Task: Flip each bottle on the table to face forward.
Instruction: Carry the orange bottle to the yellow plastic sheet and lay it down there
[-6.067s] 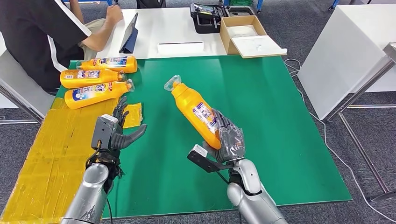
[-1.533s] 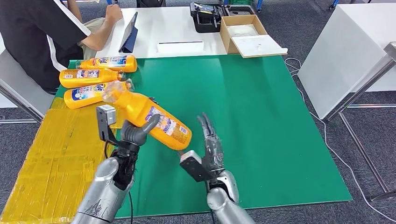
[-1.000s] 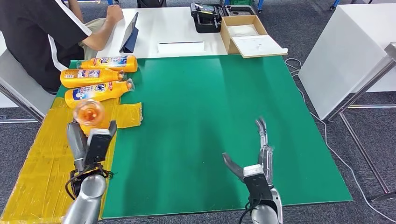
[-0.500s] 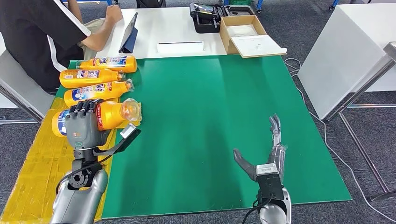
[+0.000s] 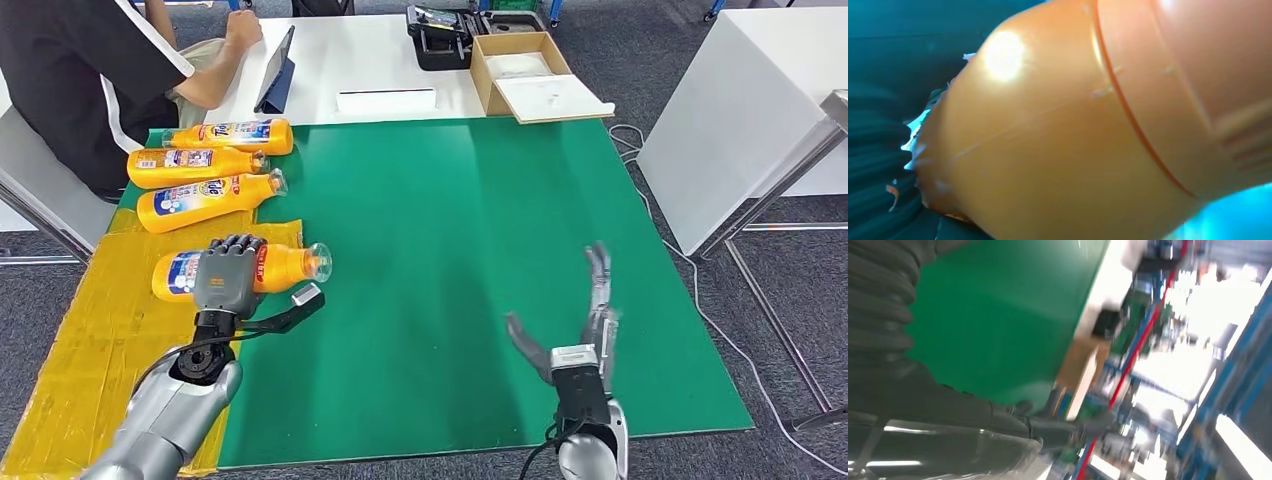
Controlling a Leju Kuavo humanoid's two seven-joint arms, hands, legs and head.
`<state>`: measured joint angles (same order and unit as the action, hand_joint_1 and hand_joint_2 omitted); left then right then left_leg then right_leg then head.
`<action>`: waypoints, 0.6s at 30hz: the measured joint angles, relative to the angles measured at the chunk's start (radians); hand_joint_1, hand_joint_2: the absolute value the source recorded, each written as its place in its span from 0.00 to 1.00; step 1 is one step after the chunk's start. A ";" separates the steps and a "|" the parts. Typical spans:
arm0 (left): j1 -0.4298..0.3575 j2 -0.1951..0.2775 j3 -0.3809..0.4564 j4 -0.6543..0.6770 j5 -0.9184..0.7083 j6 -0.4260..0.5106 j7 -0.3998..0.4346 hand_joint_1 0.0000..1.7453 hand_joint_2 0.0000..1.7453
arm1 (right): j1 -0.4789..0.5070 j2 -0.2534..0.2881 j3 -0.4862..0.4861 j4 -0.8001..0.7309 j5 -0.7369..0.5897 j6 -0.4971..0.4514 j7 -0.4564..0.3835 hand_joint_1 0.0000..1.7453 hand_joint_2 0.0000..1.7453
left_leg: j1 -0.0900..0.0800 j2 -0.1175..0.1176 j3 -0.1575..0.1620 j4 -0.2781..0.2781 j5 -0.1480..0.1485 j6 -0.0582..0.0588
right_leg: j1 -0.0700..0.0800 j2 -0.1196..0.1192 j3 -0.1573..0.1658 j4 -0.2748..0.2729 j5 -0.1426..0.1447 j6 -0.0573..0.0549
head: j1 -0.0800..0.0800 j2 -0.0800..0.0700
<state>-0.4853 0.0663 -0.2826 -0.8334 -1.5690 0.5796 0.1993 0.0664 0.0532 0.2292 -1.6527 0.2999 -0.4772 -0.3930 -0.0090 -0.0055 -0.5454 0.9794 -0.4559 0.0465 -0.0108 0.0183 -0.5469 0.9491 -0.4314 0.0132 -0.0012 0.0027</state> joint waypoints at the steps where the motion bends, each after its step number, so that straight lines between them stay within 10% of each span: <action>1: -0.015 0.002 -0.004 0.034 0.000 -0.030 -0.003 1.00 1.00 | 0.000 0.005 -0.001 0.000 0.018 0.027 0.001 0.00 1.00 | 0.000 0.000 0.000 0.000 0.000 0.000 | 0.000 0.000 0.000 0.000 0.000 0.000 | 0.000 0.000; 18: -0.152 0.053 -0.039 0.237 0.000 -0.224 0.002 1.00 1.00 | -0.005 0.058 -0.035 0.001 0.071 0.124 0.006 0.00 1.00 | 0.001 0.000 -0.001 0.000 0.001 0.000 | 0.000 0.000 0.000 0.000 0.000 0.000 | 0.000 0.000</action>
<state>-0.6377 0.1193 -0.3212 -0.5961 -1.5690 0.3552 0.2015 0.0612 0.1111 0.1943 -1.6514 0.3712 -0.3534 -0.3871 -0.0078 -0.0056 -0.5462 0.9793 -0.4552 0.0461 -0.0106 0.0181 -0.5471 0.9495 -0.4313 0.0130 -0.0012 0.0027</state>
